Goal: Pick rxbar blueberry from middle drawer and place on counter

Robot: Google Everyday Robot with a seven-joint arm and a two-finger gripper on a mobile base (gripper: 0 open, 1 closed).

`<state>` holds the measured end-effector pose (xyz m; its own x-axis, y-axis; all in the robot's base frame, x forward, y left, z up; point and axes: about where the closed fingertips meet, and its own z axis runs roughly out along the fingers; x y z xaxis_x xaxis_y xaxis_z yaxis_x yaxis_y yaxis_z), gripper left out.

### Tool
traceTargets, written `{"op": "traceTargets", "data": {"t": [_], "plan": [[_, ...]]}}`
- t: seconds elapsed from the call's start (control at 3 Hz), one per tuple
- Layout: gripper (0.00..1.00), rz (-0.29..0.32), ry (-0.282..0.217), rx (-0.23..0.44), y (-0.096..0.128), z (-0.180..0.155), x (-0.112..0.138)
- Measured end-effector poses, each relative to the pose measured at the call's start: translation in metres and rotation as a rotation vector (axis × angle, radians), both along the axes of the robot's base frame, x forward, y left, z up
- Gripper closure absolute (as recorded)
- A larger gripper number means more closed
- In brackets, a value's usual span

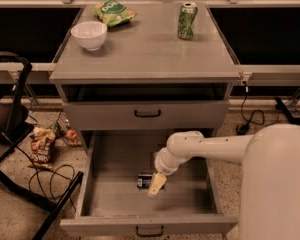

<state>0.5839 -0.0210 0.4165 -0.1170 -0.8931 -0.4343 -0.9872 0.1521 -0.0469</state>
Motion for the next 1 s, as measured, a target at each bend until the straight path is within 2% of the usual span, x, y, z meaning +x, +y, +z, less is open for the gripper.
{"op": "traceTargets", "data": {"t": [0.33,0.67,1.0], "plan": [[0.0,0.017,0.015,0.003,0.008,-0.021,-0.004],[0.0,0.04,-0.001,0.025,0.015,-0.04,-0.008],[0.18,0.054,-0.008,0.057,0.018,-0.057,-0.007]]}}
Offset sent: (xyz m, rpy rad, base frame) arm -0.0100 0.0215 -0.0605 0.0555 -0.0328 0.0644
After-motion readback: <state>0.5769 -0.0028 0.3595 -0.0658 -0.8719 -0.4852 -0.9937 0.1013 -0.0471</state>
